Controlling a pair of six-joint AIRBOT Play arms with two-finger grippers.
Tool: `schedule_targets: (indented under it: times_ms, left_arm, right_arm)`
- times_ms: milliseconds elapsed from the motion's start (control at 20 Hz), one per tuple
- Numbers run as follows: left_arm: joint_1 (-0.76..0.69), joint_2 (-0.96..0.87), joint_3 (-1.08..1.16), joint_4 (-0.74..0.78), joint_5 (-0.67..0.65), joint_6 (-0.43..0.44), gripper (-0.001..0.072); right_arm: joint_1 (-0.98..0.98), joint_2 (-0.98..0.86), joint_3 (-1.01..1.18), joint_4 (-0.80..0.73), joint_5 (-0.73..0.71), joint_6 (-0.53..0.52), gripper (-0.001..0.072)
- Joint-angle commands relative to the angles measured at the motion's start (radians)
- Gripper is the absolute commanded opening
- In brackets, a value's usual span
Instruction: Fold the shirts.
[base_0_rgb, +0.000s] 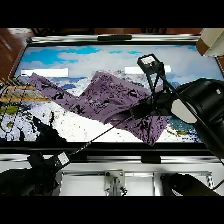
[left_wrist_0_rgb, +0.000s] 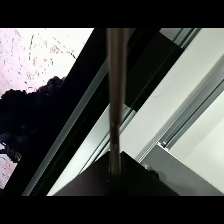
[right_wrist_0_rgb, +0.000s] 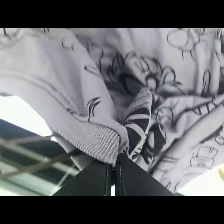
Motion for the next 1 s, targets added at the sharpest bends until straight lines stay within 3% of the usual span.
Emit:
schedule_targets:
  times_ms: [0,200,500,750,950]
  left_arm:
    - [0.0,0.006,0.024,0.001,-0.011,0.013,0.0048]
    - [0.0,-0.003,0.025,-0.003,0.0,0.059,0.0048]
    - [0.0,-0.005,0.027,-0.003,-0.003,0.133,0.0047]
    - [0.0,-0.043,0.027,-0.055,0.043,0.175,0.0047]
    - [0.0,-0.084,0.024,-0.075,0.16,0.18,0.0047]
  right_arm:
    - [0.0,0.008,0.005,0.107,0.023,-0.072,0.0074]
    - [0.0,0.008,0.005,0.248,-0.007,-0.172,0.0074]
    - [0.0,0.008,0.047,0.296,-0.016,-0.262,0.0074]
    - [0.0,0.008,0.125,0.349,0.016,-0.29,0.0073]
    - [0.0,0.005,0.124,0.457,0.108,-0.287,0.0073]
